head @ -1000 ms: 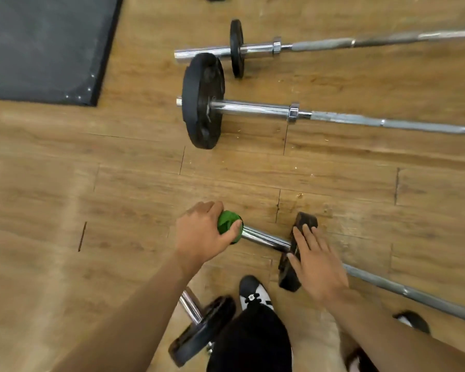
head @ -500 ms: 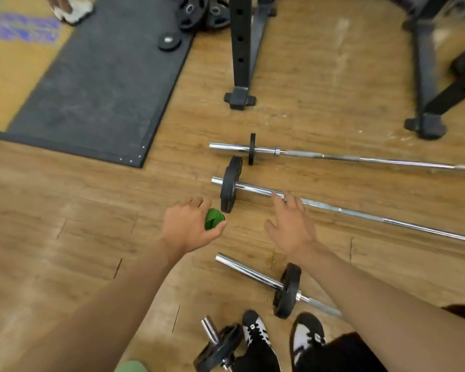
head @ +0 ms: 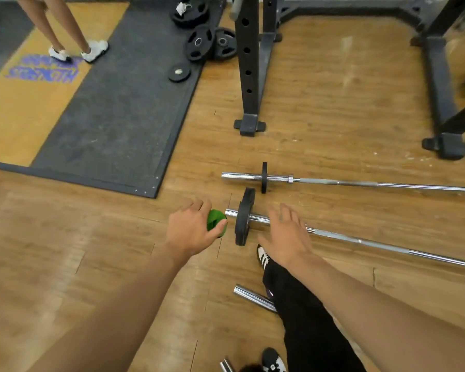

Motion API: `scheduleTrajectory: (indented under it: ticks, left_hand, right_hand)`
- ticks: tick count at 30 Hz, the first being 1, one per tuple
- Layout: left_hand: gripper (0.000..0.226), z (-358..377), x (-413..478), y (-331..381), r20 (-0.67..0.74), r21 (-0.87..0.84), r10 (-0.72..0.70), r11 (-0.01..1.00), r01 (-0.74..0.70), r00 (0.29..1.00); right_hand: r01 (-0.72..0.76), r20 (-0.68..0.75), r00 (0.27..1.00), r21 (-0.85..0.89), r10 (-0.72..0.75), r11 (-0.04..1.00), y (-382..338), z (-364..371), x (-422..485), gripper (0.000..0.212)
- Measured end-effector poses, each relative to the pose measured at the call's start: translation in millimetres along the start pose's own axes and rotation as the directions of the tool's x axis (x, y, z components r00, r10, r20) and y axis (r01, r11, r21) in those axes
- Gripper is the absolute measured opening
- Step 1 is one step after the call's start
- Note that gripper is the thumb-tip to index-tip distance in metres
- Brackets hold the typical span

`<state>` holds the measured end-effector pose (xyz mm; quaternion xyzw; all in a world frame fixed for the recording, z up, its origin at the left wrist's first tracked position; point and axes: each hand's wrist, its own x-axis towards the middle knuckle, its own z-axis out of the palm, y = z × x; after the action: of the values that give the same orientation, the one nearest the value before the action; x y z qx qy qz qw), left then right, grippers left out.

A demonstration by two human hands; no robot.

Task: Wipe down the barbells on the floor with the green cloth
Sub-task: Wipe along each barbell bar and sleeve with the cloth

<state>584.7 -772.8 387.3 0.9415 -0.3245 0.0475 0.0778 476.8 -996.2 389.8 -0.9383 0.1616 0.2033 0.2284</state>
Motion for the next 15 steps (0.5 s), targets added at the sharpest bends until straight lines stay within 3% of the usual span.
scheduleTrajectory:
  ticks: [8, 15]
  left_hand:
    - [0.049, 108.1, 93.0, -48.5, 0.171, 0.018, -0.017, 1.0, 0.014, 0.985]
    - [0.055, 154.0, 153.3, -60.9, 0.218, -0.042, -0.057, 0.997, 0.068, 0.974]
  right_hand:
    - [-0.075, 0.184, 0.981, 0.036, 0.067, 0.997, 18.1, 34.5, 153.8, 0.08]
    - [-0.119, 0.232, 0.965, -0.021, 0.12, 0.993, 25.1, 51.2, 240.0, 0.069]
